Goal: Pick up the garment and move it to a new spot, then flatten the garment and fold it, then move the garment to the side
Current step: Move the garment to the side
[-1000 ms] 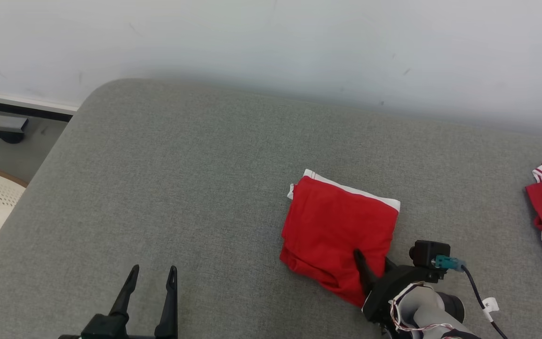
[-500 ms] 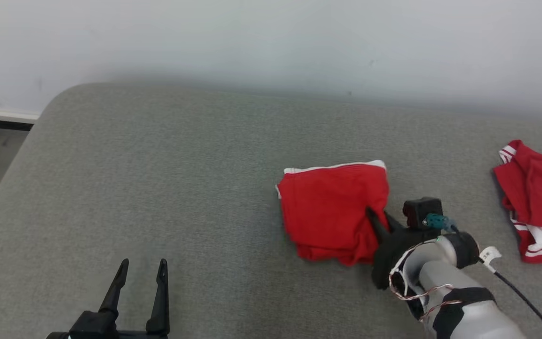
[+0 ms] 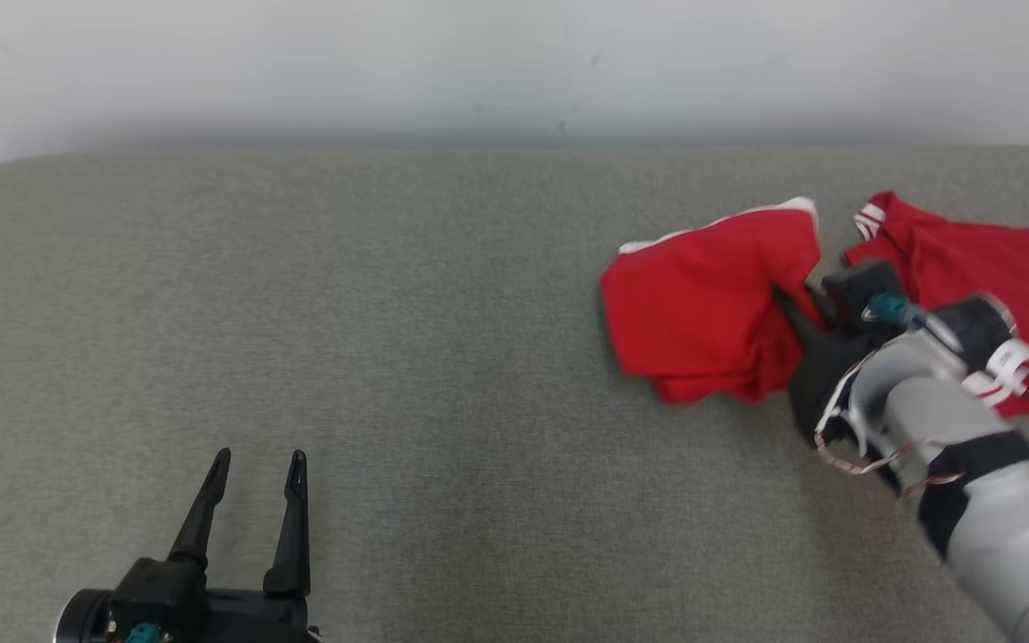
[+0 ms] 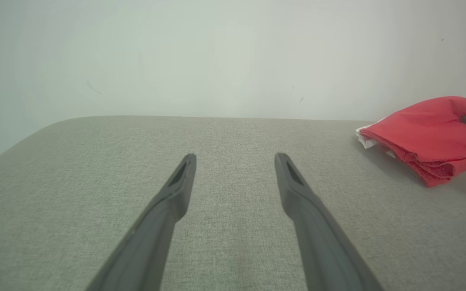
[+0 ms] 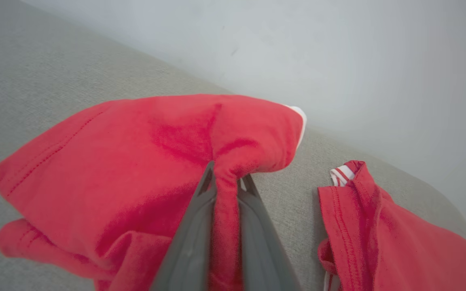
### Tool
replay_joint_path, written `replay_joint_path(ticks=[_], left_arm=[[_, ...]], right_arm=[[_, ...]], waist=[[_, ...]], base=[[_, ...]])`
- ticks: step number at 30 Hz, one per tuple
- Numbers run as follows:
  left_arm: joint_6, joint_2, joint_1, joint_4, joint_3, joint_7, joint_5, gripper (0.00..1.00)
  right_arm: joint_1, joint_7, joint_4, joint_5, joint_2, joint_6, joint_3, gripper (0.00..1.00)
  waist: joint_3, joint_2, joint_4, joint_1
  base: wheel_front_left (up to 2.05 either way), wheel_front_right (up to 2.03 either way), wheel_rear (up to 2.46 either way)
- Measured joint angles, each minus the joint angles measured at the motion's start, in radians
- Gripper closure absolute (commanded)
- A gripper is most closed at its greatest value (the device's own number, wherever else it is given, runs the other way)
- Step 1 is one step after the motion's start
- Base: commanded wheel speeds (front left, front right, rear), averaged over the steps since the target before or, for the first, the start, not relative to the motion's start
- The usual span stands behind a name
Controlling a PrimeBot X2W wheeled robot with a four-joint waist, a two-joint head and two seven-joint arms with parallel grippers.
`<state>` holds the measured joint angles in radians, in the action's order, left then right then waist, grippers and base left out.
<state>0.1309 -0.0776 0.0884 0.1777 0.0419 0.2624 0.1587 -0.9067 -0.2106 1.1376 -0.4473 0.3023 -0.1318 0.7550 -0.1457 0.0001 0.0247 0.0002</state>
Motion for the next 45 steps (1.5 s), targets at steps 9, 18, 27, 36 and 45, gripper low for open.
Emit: replay_joint_path(ticks=[9, 18, 27, 36, 45], left_arm=[[0.000, -0.035, 0.046, -0.024, 0.018, 0.000, 0.007, 0.00], [0.000, -0.062, 0.068, -0.060, 0.013, 0.000, 0.019, 0.00], [0.000, -0.088, 0.079, -0.080, 0.005, 0.000, 0.025, 0.00], [0.000, -0.095, 0.100, -0.090, 0.013, 0.000, 0.028, 0.00], [0.000, -0.085, 0.092, -0.073, -0.011, 0.000, 0.028, 0.00]], right_arm=[[-0.140, 0.091, -0.068, -0.024, 0.181, 0.000, 0.143, 1.00], [-0.227, 0.179, -0.143, -0.102, 0.359, 0.000, 0.249, 1.00], [-0.289, 0.246, -0.179, -0.168, 0.486, 0.000, 0.299, 1.00], [-0.308, 0.257, -0.137, -0.180, 0.502, 0.000, 0.315, 1.00], [-0.331, 0.201, -0.034, -0.179, 0.483, 0.000, 0.281, 0.00]], waist=[[-0.090, 0.0001, -0.048, 0.0000], [-0.163, 0.0001, -0.077, 0.0000], [-0.220, 0.0000, -0.101, -0.0001], [-0.258, 0.0001, -0.106, -0.0001], [-0.219, 0.0001, -0.105, -0.0001]], base=[[0.00, 0.00, 0.00], [0.00, 0.00, 0.00], [0.00, 0.00, 0.00], [0.00, 0.00, 0.00], [0.00, 0.00, 0.00]])
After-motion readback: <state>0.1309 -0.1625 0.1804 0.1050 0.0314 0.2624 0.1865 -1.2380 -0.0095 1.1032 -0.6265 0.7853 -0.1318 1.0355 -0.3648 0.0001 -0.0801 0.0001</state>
